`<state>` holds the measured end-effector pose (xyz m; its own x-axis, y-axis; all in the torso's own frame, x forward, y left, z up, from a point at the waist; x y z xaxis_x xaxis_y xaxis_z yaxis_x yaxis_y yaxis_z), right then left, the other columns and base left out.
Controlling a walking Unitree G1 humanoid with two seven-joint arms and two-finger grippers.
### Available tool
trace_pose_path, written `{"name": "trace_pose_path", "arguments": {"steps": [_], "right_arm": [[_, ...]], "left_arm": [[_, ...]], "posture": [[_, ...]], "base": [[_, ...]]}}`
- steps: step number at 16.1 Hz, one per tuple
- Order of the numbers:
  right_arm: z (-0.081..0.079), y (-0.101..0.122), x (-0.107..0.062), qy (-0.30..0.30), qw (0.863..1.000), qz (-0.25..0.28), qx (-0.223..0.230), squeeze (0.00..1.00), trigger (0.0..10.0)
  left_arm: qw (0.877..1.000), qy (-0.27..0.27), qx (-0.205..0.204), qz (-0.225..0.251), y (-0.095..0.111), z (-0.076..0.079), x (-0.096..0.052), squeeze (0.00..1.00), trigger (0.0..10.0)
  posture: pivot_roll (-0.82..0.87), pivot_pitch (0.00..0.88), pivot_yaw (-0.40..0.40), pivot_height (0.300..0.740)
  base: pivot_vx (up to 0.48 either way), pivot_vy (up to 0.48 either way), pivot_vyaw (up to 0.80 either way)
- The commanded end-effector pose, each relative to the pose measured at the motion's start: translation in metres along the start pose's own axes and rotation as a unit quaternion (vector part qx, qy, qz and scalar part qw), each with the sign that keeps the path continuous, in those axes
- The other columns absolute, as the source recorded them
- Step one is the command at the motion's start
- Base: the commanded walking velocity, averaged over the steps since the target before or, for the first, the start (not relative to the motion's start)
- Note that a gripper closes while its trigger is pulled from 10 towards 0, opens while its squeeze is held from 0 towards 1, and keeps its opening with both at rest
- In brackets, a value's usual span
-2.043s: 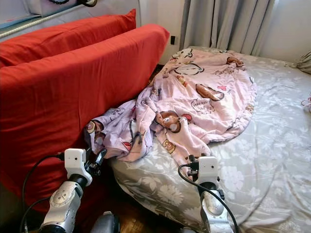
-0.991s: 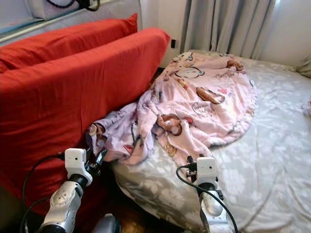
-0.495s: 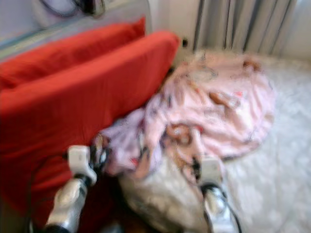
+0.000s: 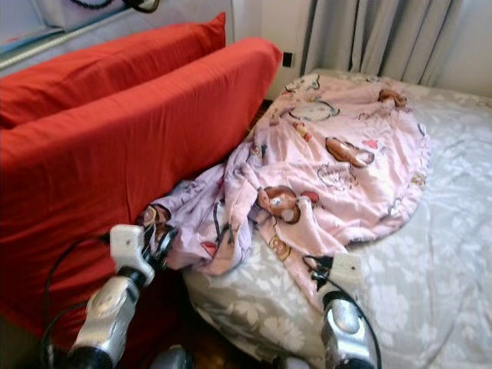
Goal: Clean up the room
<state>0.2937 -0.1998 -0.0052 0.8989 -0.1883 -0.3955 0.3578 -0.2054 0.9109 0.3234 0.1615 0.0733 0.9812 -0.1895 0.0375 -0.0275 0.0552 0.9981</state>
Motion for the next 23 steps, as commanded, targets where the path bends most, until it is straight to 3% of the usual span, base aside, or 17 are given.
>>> {"name": "trace_pose_path", "arguments": {"steps": [1, 3, 4, 5, 10, 11, 12, 13, 14, 17, 23], "right_arm": [[0.001, -0.004, 0.000, -0.010, 1.000, -0.018, 0.007, 0.00, 10.0], [0.005, -0.005, 0.001, -0.025, 0.999, -0.029, 0.025, 0.00, 10.0], [0.007, -0.004, 0.003, -0.035, 0.997, -0.034, 0.055, 0.99, 10.0], [0.007, -0.005, 0.003, -0.041, 0.996, -0.037, 0.070, 1.00, 10.0], [0.008, -0.009, 0.002, -0.054, 0.995, -0.044, 0.075, 1.00, 10.0], [0.008, -0.008, 0.002, -0.055, 0.994, -0.044, 0.082, 0.11, 10.0], [0.008, -0.007, 0.003, -0.056, 0.994, -0.043, 0.085, 0.00, 10.0], [0.009, -0.006, 0.003, -0.057, 0.994, -0.042, 0.087, 0.00, 10.0], [0.009, -0.005, 0.004, -0.062, 0.992, -0.043, 0.105, 0.00, 10.0], [0.006, -0.002, 0.006, -0.059, 0.990, -0.043, 0.121, 0.00, 10.0], [0.003, -0.001, 0.008, -0.054, 0.984, -0.050, 0.164, 0.00, 10.0]], "left_arm": [[1.000, -0.010, -0.001, -0.005, 0.001, 0.003, 0.003, 0.00, 10.0], [1.000, -0.018, -0.002, 0.000, 0.005, 0.008, 0.007, 0.00, 10.0], [1.000, -0.023, -0.007, 0.005, 0.009, 0.012, 0.012, 0.00, 10.0], [1.000, -0.026, -0.010, 0.010, 0.012, 0.015, 0.014, 0.00, 10.0], [0.999, -0.030, -0.016, 0.032, 0.027, 0.018, 0.019, 0.00, 10.0], [0.999, -0.028, -0.014, 0.034, 0.028, 0.016, 0.016, 0.00, 10.0], [0.999, -0.019, -0.011, 0.035, 0.029, 0.010, 0.009, 0.00, 10.0], [0.999, -0.017, -0.010, 0.035, 0.029, 0.008, 0.007, 0.00, 10.0], [1.000, -0.006, -0.002, 0.030, 0.028, -0.001, -0.005, 0.00, 10.0], [1.000, 0.001, 0.002, 0.025, 0.028, -0.005, -0.016, 0.00, 10.0], [1.000, 0.007, 0.003, 0.012, 0.033, -0.004, -0.034, 0.00, 10.0]], "posture": [[0.03, 0.138, 0.029, 0.645], [0.04, 0.153, 0.034, 0.645], [0.06, 0.180, 0.046, 0.645], [0.06, 0.202, 0.050, 0.645], [0.09, 0.288, 0.061, 0.645], [0.09, 0.301, 0.062, 0.645], [0.11, 0.314, 0.061, 0.645], [0.11, 0.320, 0.061, 0.645], [0.12, 0.336, 0.062, 0.645], [0.14, 0.349, 0.063, 0.645], [0.16, 0.374, 0.066, 0.645]], "base": [[0.000, 0.000, 0.00], [0.000, 0.000, 0.00], [0.000, 0.000, 0.00], [0.000, 0.000, 0.00], [0.000, 0.000, 0.00], [0.000, 0.000, 0.00], [0.000, 0.000, 0.00], [0.000, 0.000, 0.00], [0.000, 0.000, 0.00], [0.000, 0.000, 0.00], [0.000, 0.000, 0.00]]}}
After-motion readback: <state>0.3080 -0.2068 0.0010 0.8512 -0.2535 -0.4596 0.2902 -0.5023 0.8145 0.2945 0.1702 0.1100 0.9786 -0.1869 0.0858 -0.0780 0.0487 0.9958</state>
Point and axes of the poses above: a point about 5 cm out from each wrist's last joint towards the gripper, its own x axis pointing out of the wrist towards the gripper, its own y axis along the axis of the wrist's last joint, z = x × y, the point moved 1 cm from there along x, pointing out of the wrist towards the gripper, and after that the axes turned 2 degrees about x, right-handed, at the moved point
